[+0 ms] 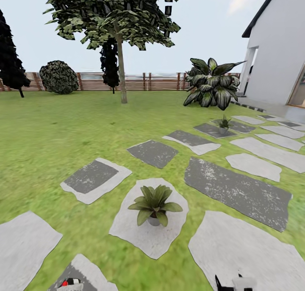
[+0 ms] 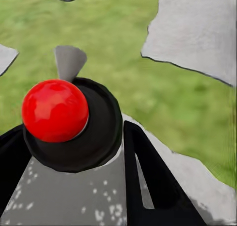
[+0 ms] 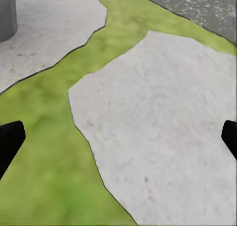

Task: Pick up the pesticide atomizer in the garden and spray insectifuge to fully cover both potted plants in the garden.

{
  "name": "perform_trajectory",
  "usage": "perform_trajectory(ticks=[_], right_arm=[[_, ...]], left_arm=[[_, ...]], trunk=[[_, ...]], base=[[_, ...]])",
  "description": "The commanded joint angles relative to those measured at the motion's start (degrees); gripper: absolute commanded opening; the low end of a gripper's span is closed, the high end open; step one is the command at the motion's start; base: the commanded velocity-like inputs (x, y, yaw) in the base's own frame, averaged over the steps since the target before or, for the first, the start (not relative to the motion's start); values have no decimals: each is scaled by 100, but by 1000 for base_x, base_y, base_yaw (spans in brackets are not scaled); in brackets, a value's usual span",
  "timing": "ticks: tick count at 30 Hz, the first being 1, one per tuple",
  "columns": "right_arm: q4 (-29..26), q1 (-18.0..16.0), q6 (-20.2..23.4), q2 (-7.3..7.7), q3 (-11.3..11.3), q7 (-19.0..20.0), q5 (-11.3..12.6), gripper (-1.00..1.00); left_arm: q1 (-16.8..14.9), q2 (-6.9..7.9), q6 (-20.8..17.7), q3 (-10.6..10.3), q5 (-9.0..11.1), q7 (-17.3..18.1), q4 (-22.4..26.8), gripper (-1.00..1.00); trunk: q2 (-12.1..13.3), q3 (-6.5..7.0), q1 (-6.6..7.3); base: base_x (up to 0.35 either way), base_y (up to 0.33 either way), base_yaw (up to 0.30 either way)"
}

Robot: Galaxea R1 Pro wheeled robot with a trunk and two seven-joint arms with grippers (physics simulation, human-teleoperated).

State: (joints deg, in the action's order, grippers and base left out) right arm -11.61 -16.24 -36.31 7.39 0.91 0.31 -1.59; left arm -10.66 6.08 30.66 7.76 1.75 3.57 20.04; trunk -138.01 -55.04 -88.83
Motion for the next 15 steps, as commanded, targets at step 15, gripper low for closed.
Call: perform_trajectory(ticks=[15], right_arm=[[-1795, -345, 1089, 57, 5, 1919, -3157, 100]], left_arm=[[-1791, 460, -1643, -252, -3967, 4307, 84, -100]], trunk=[[-2, -5, 1]], base=[[1, -1, 0]])
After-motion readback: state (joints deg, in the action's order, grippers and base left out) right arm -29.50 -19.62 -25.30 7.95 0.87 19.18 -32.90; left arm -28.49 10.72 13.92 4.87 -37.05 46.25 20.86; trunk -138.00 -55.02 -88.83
